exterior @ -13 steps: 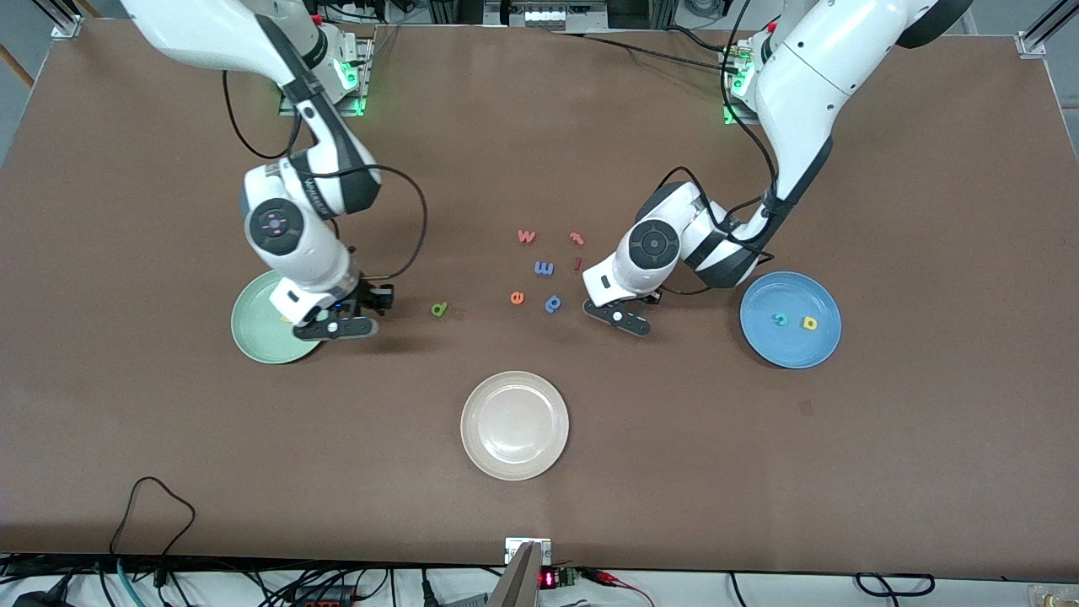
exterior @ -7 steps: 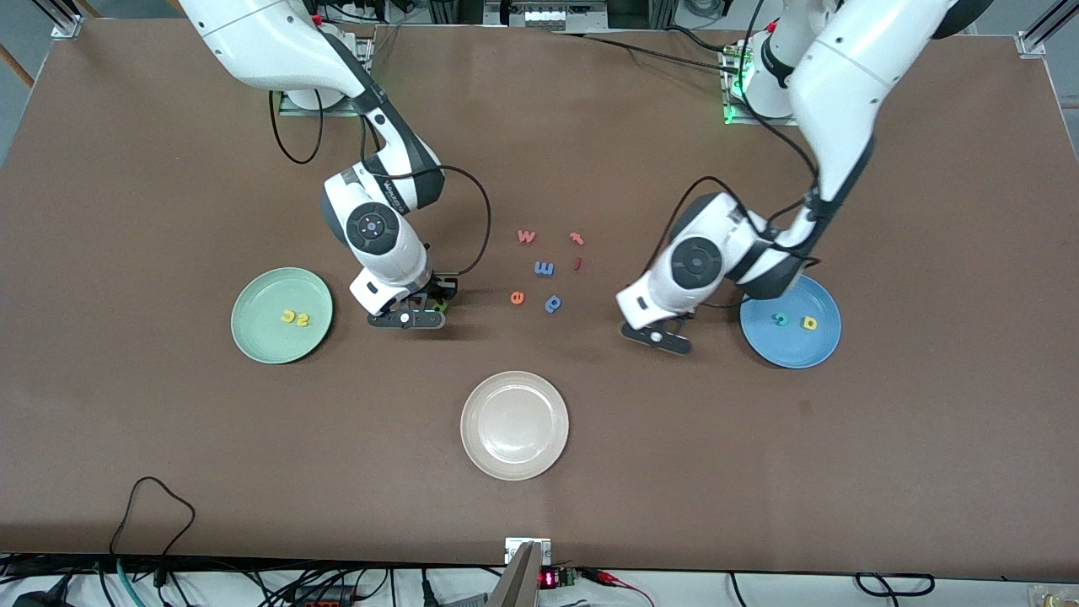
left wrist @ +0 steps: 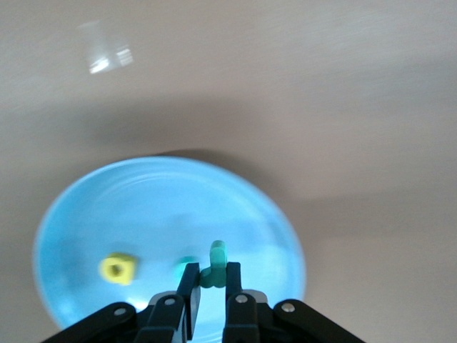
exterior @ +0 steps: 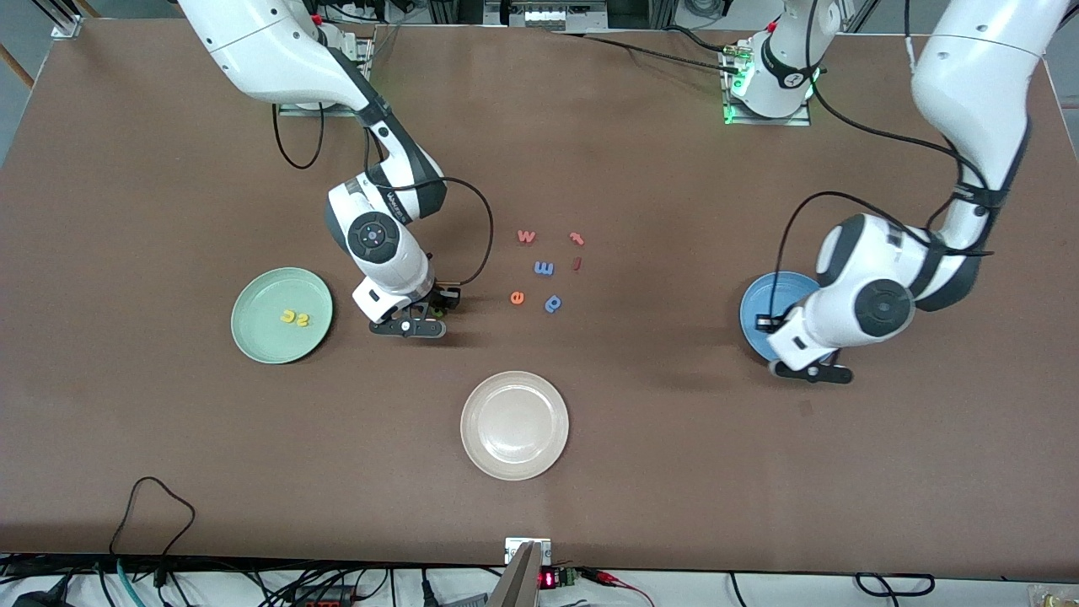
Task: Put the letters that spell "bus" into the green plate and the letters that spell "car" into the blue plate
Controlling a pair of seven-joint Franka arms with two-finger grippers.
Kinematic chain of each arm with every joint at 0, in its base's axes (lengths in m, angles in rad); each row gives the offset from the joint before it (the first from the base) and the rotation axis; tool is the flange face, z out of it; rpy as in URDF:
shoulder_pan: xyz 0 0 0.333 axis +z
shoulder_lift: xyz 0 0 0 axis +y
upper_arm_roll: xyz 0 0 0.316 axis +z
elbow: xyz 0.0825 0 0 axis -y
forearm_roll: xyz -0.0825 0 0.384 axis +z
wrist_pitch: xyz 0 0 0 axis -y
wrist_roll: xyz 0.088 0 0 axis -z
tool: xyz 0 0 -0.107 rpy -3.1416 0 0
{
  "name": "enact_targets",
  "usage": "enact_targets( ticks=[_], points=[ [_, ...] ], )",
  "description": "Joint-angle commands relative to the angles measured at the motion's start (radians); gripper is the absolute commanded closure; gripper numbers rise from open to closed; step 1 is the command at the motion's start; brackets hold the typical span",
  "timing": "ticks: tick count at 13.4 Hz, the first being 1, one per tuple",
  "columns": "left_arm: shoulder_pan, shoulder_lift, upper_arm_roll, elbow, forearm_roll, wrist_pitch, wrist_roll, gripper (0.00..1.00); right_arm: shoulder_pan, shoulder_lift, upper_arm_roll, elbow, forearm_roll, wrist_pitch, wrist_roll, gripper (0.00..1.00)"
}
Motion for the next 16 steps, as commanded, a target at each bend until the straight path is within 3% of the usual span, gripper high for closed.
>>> enact_targets(
  ticks=[1, 6, 8, 10, 11, 12, 14, 16],
  points=[
    [0.032, -0.005, -0.013, -0.036, 0.022, 0.005, 0.004, 0.9, 0.013, 0.028, -0.002, 0.027, 0.016, 0.017, 0.02, 0.54],
    [0.096, 0.0, -0.01, -0.092, 0.022, 0.016, 0.004, 0.87, 0.013, 0.042, -0.002, 0.024, 0.016, 0.026, 0.018, 0.53],
    [0.107, 0.001, -0.01, -0.106, 0.022, 0.016, 0.004, 0.77, 0.013, 0.048, -0.002, 0.024, 0.016, 0.026, 0.02, 0.53],
    [0.111, 0.001, -0.01, -0.106, 0.02, 0.005, -0.007, 0.46, 0.013, 0.05, -0.002, 0.022, 0.016, 0.026, 0.018, 0.55],
    [0.113, 0.001, -0.012, -0.106, 0.02, -0.007, -0.013, 0.16, 0.013, 0.05, -0.002, 0.021, 0.016, 0.026, 0.018, 0.57],
    [0.113, -0.003, -0.015, -0.096, 0.019, -0.03, -0.012, 0.0, 0.013, 0.05, -0.002, 0.019, 0.016, 0.026, 0.02, 0.67],
    [0.111, -0.04, -0.027, -0.039, 0.011, -0.053, -0.006, 0.0, 0.011, 0.05, -0.003, 0.018, 0.018, 0.024, 0.02, 0.83],
    [0.111, -0.086, -0.068, 0.027, 0.011, -0.059, -0.004, 0.0, 0.01, 0.05, -0.003, 0.018, 0.018, 0.024, 0.02, 0.89]
  ],
)
